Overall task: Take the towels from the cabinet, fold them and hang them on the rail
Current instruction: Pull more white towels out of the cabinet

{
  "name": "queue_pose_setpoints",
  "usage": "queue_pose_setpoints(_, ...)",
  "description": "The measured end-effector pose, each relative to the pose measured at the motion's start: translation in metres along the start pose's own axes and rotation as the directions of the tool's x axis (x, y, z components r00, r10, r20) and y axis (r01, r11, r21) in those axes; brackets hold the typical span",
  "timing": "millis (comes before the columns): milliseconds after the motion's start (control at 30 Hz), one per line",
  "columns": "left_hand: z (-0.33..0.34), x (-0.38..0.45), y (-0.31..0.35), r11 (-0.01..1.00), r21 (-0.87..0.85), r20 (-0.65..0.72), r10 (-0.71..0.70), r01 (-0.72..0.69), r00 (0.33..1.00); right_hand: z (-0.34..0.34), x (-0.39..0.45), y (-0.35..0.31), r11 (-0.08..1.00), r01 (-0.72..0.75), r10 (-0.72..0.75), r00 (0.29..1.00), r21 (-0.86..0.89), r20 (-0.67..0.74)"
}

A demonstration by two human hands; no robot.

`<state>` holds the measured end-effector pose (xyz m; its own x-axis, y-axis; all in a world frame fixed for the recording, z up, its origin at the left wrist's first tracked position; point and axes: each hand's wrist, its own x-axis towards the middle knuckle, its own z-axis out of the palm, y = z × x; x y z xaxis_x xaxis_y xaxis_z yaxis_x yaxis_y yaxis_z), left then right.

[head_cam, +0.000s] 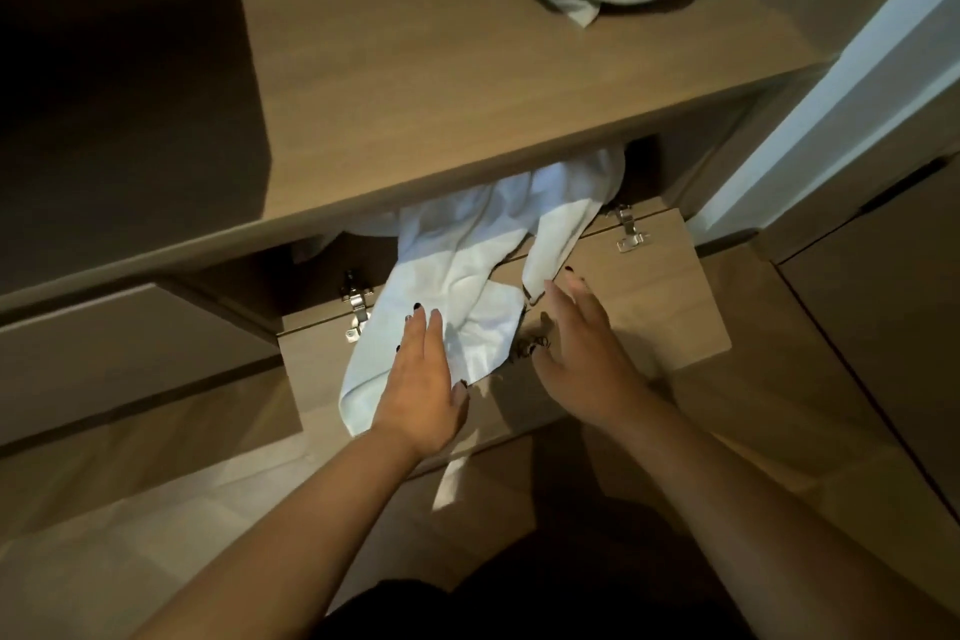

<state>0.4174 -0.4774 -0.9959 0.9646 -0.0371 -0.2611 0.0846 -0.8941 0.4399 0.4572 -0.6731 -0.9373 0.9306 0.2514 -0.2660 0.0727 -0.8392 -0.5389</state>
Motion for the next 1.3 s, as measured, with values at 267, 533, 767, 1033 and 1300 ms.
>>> queue_pose_setpoints(267,0.06,0.068,-0.04,0.987,0.155,-0.088,0.058,-0.043,0.994,0.048,0.056,0.044,0.989,0.114,-0.108,0.993,-0.098,0.056)
queue_pose_setpoints(533,0.065,0.085,-0.058,0.909,0.406,-0.127,-0.051,0.099,0.991,0.083,0.064,0.054,0.983,0.164,-0.164,0.986,-0.087,0.009)
queue_pose_setpoints(767,0.039,0.092,-0.089,0.986,-0.056,-0.411,-0.164,0.155,0.897,0.085,0.073,0.063,0.982,0.174,-0.18,0.981,-0.077,-0.07)
queue_pose_setpoints(1033,0.037,0.038,-0.032,0.73,-0.534,-0.61,0.018,-0.427,0.792,0.079,0.08,0.063,0.965,0.249,-0.261,0.935,-0.08,-0.241)
queue_pose_setpoints(1300,0.032,0.005,-0.038,0.561,-0.681,-0.587,-0.033,-0.471,0.809,0.062,0.119,0.056,0.963,0.245,-0.268,0.906,-0.111,-0.328)
